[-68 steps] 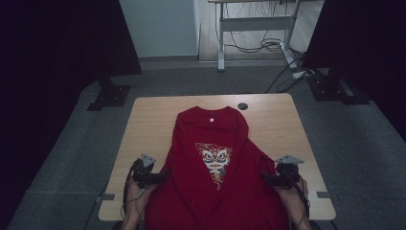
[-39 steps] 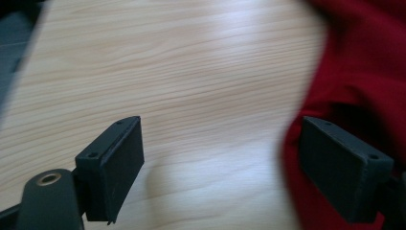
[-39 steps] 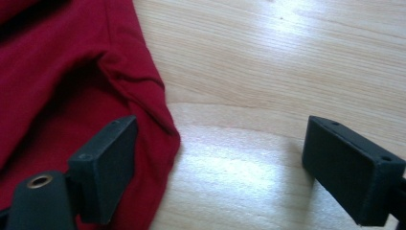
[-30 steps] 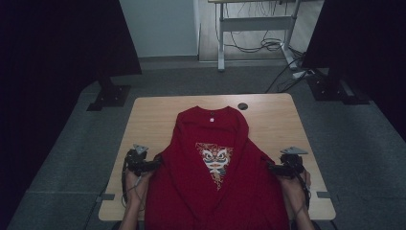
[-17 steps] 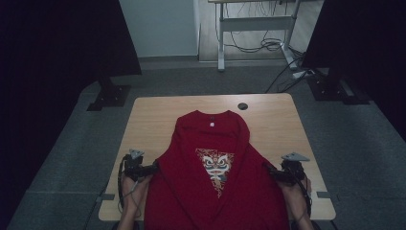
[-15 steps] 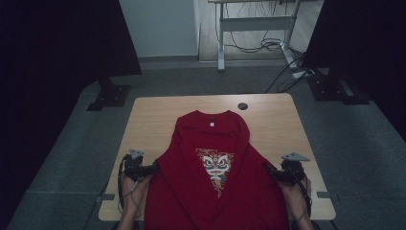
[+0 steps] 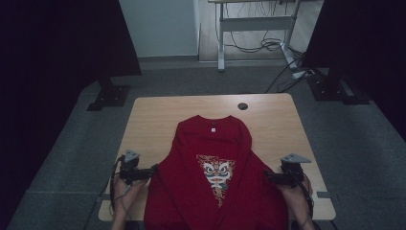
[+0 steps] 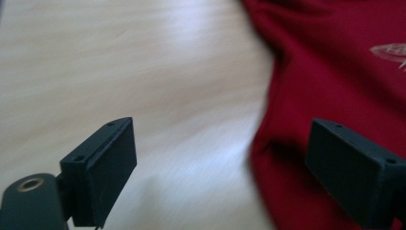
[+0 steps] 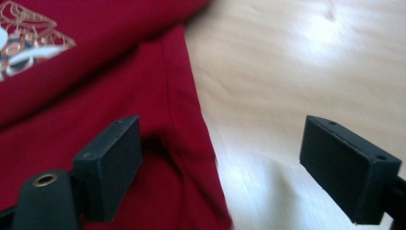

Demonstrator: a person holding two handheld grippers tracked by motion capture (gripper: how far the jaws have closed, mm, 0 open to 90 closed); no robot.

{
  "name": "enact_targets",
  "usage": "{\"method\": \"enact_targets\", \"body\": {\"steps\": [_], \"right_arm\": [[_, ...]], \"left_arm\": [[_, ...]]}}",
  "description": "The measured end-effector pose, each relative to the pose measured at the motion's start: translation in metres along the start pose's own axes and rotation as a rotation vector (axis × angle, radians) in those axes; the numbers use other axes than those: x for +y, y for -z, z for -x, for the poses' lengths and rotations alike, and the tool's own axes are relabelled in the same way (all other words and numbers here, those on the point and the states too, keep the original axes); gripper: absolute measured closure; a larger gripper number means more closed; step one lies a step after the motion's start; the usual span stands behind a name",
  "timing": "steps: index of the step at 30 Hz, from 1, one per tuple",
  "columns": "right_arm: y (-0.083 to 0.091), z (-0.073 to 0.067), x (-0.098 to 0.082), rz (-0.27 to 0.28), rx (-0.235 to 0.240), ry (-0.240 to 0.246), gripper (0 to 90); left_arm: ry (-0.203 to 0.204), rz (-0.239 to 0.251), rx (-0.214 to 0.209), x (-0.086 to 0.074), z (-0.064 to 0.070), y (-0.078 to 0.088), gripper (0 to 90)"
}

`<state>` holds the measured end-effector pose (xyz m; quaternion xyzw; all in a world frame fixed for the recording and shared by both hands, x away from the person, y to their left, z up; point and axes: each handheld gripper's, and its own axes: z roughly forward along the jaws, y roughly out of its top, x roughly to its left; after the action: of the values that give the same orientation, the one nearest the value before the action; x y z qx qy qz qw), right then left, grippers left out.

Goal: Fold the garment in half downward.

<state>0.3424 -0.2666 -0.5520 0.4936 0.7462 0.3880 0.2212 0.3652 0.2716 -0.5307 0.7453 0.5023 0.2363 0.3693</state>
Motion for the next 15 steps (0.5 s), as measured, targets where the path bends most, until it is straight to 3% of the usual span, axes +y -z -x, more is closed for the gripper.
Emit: {"method": "enact_targets", "body": {"steps": [1, 2, 5, 6, 7, 8, 9, 12, 14, 15], "right_arm": [[0.000, 0.000, 0.000, 0.000, 0.000, 0.000, 13.5], [-0.009, -0.002, 0.006, -0.010, 0.007, 0.005, 13.0], [-0.022, -0.003, 0.013, -0.022, 0.014, 0.003, 12.4], [-0.022, -0.003, 0.013, -0.022, 0.014, 0.003, 12.4], [-0.022, -0.003, 0.013, -0.022, 0.014, 0.003, 12.4], [-0.039, -0.004, 0.019, -0.049, 0.028, 0.001, 9.6], [-0.046, -0.005, 0.017, -0.059, 0.000, 0.026, 9.7], [-0.045, -0.006, 0.016, -0.060, -0.008, 0.034, 10.8], [-0.045, -0.006, 0.016, -0.060, -0.008, 0.034, 10.8], [-0.039, -0.009, 0.011, -0.048, -0.013, 0.032, 17.2]], "left_arm": [[0.000, 0.000, 0.000, 0.000, 0.000, 0.000, 9.8], [-0.014, -0.010, -0.008, 0.008, 0.008, -0.015, 9.8], [-0.014, -0.010, -0.008, 0.008, 0.008, -0.015, 9.8], [-0.062, -0.057, -0.010, 0.014, 0.017, -0.039, 9.8], [-0.062, -0.057, -0.010, 0.014, 0.017, -0.039, 6.9], [-0.075, -0.100, 0.002, 0.012, 0.018, -0.053, 6.9], [-0.056, -0.087, -0.011, 0.010, 0.016, -0.054, 6.9], [-0.056, -0.087, -0.011, 0.010, 0.016, -0.054, 7.0], [-0.052, -0.058, -0.003, 0.002, 0.015, -0.048, 9.0], [-0.046, -0.052, 0.005, -0.005, 0.019, -0.040, 9.0]]}}
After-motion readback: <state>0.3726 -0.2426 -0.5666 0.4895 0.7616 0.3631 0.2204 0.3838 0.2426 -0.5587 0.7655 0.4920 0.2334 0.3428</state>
